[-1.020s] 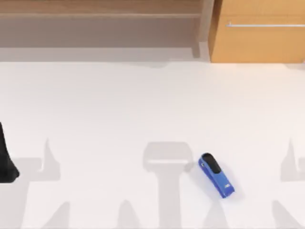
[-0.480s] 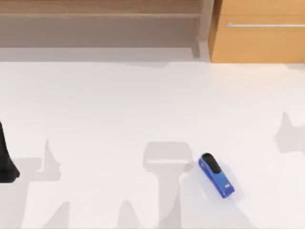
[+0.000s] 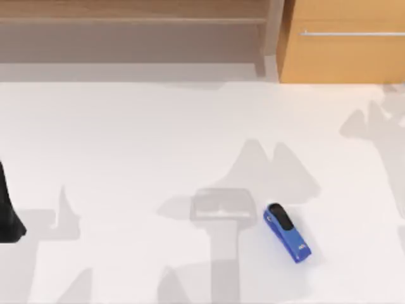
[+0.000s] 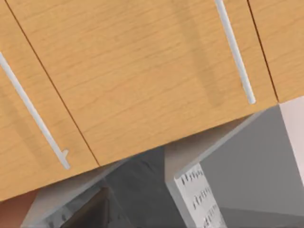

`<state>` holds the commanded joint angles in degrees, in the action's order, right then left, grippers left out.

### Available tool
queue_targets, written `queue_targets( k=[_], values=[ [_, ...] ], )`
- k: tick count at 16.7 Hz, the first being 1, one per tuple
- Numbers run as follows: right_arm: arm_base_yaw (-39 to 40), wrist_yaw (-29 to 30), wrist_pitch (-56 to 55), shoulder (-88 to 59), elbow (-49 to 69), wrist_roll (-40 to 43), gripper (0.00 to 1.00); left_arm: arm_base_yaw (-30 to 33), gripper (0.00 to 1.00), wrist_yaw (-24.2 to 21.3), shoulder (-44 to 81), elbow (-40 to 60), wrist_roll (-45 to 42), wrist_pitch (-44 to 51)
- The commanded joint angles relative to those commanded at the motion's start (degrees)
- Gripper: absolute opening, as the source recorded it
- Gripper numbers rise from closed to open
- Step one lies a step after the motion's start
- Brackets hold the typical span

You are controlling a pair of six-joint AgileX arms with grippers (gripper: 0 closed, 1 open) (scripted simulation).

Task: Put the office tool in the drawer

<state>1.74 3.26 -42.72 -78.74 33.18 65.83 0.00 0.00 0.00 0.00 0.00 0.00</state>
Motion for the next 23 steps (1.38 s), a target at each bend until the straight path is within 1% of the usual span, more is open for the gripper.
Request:
queue_targets(
  k=[3, 5, 8, 11, 16, 23],
  values=[
    [1.2, 2.6, -7.5, -15.6, 5.0, 8.9, 1.0, 0.0, 1.0, 0.0, 0.0, 0.0, 0.0, 0.0],
    [2.3, 4.4, -12.1, -25.0, 8.0, 13.2, 1.0, 0.0, 1.0, 0.0, 0.0, 0.0, 0.0, 0.0],
    [4.2, 6.7, -18.7, -35.9, 12.4, 17.8, 1.0, 0.0, 1.0, 0.0, 0.0, 0.0, 0.0, 0.0],
    [6.2, 8.0, -24.6, -43.6, 16.5, 20.9, 1.0, 0.0, 1.0, 0.0, 0.0, 0.0, 0.0, 0.0],
    [8.3, 8.9, -30.7, -49.0, 20.8, 23.4, 1.0, 0.0, 1.0, 0.0, 0.0, 0.0, 0.0, 0.0],
    [8.1, 8.7, -30.3, -49.3, 21.6, 23.4, 1.0, 0.0, 1.0, 0.0, 0.0, 0.0, 0.0, 0.0]
  ],
)
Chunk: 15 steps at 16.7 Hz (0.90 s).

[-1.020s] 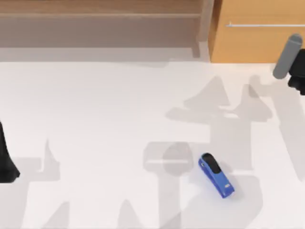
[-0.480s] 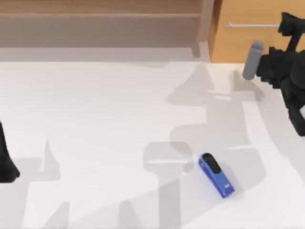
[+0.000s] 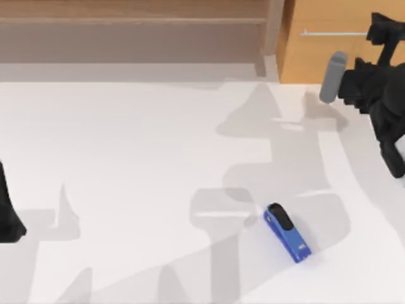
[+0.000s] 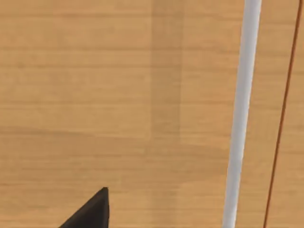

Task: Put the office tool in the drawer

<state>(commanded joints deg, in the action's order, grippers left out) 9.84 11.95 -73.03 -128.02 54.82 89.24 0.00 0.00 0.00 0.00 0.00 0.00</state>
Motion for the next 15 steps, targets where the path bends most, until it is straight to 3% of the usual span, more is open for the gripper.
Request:
queue_targets(
  k=[9, 15],
  values=[
    [-0.4, -0.5, 3.2, -2.8, 6.0, 0.1, 1.0, 0.0, 1.0, 0.0, 0.0, 0.0, 0.0, 0.0],
    [-0.4, -0.5, 3.2, -2.8, 6.0, 0.1, 0.55, 0.0, 1.0, 0.0, 0.0, 0.0, 0.0, 0.0]
  ],
)
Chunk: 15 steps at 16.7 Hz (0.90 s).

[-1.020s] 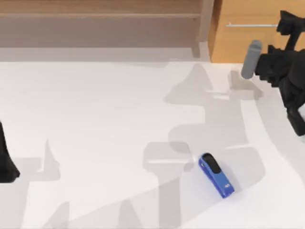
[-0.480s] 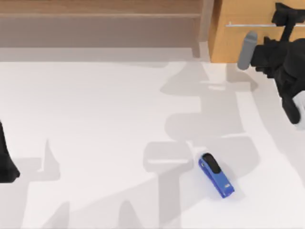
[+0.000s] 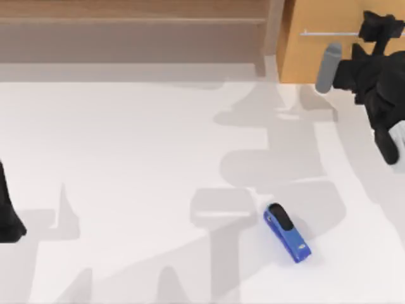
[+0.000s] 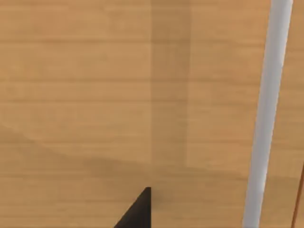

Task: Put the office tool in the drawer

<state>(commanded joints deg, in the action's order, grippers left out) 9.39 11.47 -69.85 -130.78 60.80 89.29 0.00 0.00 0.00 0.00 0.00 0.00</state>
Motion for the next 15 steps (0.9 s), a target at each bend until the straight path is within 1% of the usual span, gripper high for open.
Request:
queue_targets(
  k=[7, 8, 15],
  values=[
    [0.0, 0.0, 0.0, 0.0, 0.0, 0.0, 0.02, 0.0, 1.0, 0.0, 0.0, 0.0, 0.0, 0.0],
    [0.0, 0.0, 0.0, 0.0, 0.0, 0.0, 0.0, 0.0, 1.0, 0.0, 0.0, 0.0, 0.0, 0.0],
    [0.0, 0.0, 0.0, 0.0, 0.0, 0.0, 0.0, 0.0, 1.0, 0.0, 0.0, 0.0, 0.0, 0.0]
  ],
)
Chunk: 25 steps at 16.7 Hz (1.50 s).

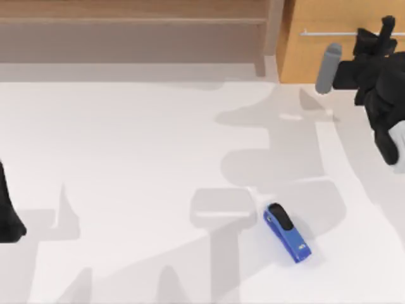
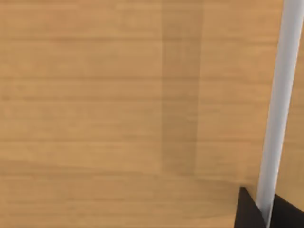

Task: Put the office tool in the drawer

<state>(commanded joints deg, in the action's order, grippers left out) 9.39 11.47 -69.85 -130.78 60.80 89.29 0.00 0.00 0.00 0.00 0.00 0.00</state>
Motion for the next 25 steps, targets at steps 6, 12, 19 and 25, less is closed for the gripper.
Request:
queue_targets(
  k=[6, 12, 19, 25],
  values=[
    [1.0, 0.9, -3.6, 3.1, -6.9, -0.3, 0.0, 0.0, 1.0, 0.0, 0.0, 0.0, 0.0, 0.0],
    [2.2, 2.0, -9.1, 7.1, -16.5, -0.3, 0.0, 0.0, 1.0, 0.0, 0.0, 0.0, 0.0, 0.0],
    [3.1, 2.8, -11.9, 8.9, -20.3, -0.5, 0.0, 0.0, 1.0, 0.0, 0.0, 0.0, 0.0, 0.0],
    [4.9, 4.7, -18.0, 12.6, -31.3, -0.4, 0.0, 0.0, 1.0, 0.0, 0.0, 0.0, 0.0, 0.0]
  ],
)
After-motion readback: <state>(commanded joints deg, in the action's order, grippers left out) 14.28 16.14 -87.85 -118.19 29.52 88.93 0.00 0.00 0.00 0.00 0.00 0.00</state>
